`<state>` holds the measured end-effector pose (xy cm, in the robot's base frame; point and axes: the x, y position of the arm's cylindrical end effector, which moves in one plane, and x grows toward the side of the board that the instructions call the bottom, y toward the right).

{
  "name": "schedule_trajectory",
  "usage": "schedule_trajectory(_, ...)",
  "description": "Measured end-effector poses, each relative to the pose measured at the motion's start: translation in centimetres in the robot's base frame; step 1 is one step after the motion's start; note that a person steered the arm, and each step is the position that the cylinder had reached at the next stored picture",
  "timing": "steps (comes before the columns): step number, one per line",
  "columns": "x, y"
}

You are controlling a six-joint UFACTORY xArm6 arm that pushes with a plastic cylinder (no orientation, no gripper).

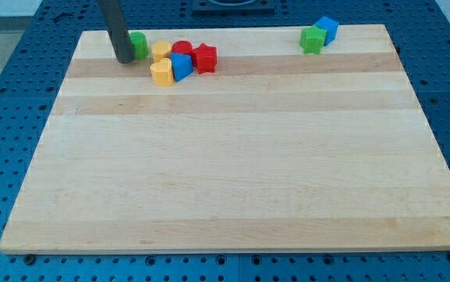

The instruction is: Push the green circle right a bit

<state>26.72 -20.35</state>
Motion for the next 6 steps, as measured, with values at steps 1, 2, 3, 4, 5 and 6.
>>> schedule_trajectory(1, -0.3, -1.9)
schedule_trajectory(2, -0.6, -7.0)
schedule_trajectory(3, -3.4, -8.4)
schedule_trajectory(4, -3.6, -5.4)
schedule_trajectory(5, -2.6, -2.2)
schedule_trajectory(6, -2.5, -1.7)
